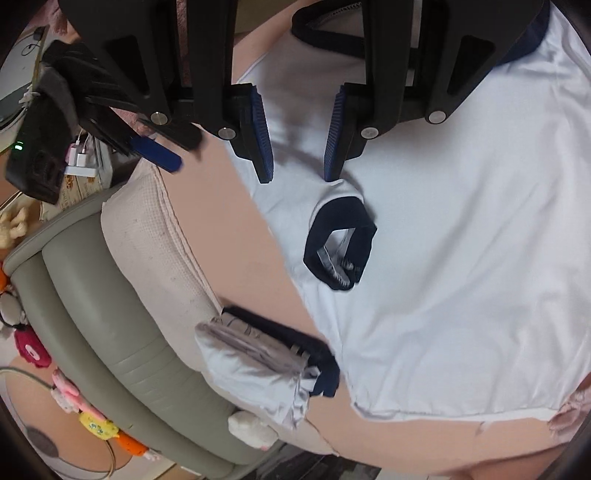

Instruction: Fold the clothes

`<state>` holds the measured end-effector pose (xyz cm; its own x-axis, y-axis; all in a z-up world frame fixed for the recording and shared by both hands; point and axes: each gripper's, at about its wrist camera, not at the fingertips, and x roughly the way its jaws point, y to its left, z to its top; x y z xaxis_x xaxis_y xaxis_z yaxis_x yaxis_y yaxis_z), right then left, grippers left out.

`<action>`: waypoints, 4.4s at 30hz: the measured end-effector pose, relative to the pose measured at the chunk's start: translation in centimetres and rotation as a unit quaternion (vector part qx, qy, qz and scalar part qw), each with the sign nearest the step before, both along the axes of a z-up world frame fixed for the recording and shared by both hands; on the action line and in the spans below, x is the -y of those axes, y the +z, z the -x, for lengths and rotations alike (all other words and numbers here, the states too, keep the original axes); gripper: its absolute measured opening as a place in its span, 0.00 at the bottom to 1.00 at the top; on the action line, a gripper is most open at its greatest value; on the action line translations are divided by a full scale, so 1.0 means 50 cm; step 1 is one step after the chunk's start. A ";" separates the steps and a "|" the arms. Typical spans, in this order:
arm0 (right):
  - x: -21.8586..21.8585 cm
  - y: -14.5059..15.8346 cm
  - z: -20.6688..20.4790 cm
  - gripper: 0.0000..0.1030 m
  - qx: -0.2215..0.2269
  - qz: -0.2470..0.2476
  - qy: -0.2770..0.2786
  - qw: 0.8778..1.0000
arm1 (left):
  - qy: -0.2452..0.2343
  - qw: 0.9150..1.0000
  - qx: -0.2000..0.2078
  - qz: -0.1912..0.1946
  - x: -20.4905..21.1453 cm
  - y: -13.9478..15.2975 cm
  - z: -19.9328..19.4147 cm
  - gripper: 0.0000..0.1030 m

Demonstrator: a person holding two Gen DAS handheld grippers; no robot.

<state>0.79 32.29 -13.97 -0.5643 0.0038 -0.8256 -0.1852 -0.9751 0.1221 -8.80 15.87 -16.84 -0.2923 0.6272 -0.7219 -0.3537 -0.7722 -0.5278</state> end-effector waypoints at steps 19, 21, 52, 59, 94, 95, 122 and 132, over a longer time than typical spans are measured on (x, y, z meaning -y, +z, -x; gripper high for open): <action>0.000 -0.087 0.214 0.60 0.098 -0.025 0.070 0.992 | 0.028 0.991 0.003 0.129 0.013 -0.033 0.080 0.33; -0.001 -0.077 0.204 0.64 0.104 -0.028 0.076 0.991 | 0.032 0.993 0.007 0.111 0.035 -0.025 0.076 0.33; -0.095 -0.076 0.308 0.65 0.046 0.044 0.036 0.997 | -0.014 0.989 -0.033 0.147 -0.107 -0.054 0.120 0.26; -0.069 -0.091 0.322 0.67 0.078 -0.047 0.052 0.995 | -0.006 0.988 -0.021 0.153 -0.105 -0.065 0.120 0.27; -0.130 -0.033 0.327 0.64 0.034 0.022 0.014 0.999 | 0.033 0.996 -0.027 0.078 -0.051 -0.015 0.125 0.33; -0.140 -0.018 0.319 0.64 0.017 0.040 0.002 0.999 | 0.036 0.995 -0.030 0.092 -0.049 -0.012 0.126 0.32; -0.168 0.005 0.291 0.57 -0.006 0.028 0.022 0.999 | 0.023 0.989 -0.038 0.138 -0.080 -0.018 0.120 0.34; -0.138 -0.049 0.326 0.64 0.061 -0.054 0.037 0.996 | 0.013 0.984 -0.016 0.177 -0.071 -0.047 0.136 0.38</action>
<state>-15.50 39.19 -16.44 -0.4621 0.0584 -0.8849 -0.1186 -0.9929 -0.0036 -15.60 19.44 -19.17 -0.3306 0.3300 -0.8842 -0.3437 -0.9146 -0.2128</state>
